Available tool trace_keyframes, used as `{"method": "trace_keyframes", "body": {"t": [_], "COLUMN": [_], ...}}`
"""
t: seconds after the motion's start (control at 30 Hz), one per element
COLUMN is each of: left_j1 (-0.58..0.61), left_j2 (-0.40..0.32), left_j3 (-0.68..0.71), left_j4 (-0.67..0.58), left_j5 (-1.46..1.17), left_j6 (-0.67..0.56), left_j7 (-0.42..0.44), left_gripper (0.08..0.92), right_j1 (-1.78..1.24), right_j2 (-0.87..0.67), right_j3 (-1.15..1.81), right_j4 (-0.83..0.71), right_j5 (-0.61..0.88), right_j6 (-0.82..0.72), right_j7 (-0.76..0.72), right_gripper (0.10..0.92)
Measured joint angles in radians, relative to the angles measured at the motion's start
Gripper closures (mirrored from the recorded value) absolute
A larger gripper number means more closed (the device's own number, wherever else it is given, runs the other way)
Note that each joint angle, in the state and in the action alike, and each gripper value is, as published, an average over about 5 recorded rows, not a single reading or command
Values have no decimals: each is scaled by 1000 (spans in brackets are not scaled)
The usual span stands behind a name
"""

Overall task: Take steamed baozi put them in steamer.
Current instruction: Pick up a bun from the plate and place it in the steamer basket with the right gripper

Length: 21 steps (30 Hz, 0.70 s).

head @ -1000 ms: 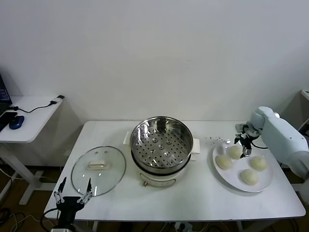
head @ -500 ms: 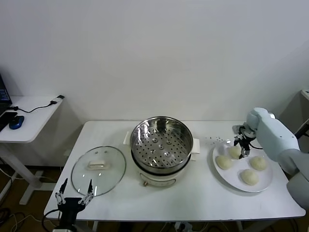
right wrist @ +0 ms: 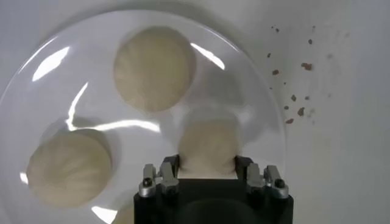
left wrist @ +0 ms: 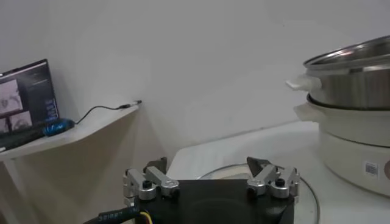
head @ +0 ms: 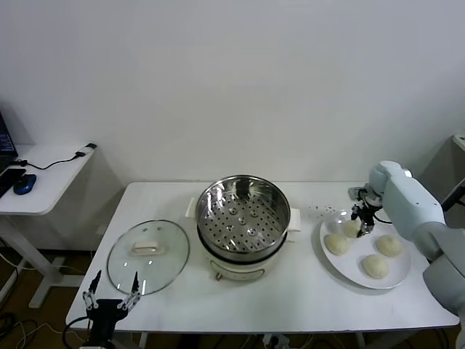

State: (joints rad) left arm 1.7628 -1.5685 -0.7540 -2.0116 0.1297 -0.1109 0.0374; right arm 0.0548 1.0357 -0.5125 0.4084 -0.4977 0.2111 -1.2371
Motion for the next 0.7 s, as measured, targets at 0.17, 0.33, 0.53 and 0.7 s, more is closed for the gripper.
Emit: {"method": "trace_keyframes", "body": {"t": [0.17,0.33,0.53,0.7], "left_j1": [6,12,20,23], "left_j2": [0,0,-4,-7], "left_j3": [-2,-3,1,4], "left_j4": [-3,-6,-8,-13], "left_j5": [-1,-1,-4,-7], "left_j6": [0,-2,-8,-7], "left_j7": [0,0,0,-3], "left_gripper": [177,177,177,177], "right_j1": [52,158,308,406], "right_j2": [-16,-10,38,101], "right_j3": [-65,-167,-290,-373], "right_j4": [59,119,205,304], "right_j5": [68,141,211,246], "right_j6": [28,84,185,268], "right_j7": [-34,-82,-123,-132], "right_gripper": [440,439,432,431]}}
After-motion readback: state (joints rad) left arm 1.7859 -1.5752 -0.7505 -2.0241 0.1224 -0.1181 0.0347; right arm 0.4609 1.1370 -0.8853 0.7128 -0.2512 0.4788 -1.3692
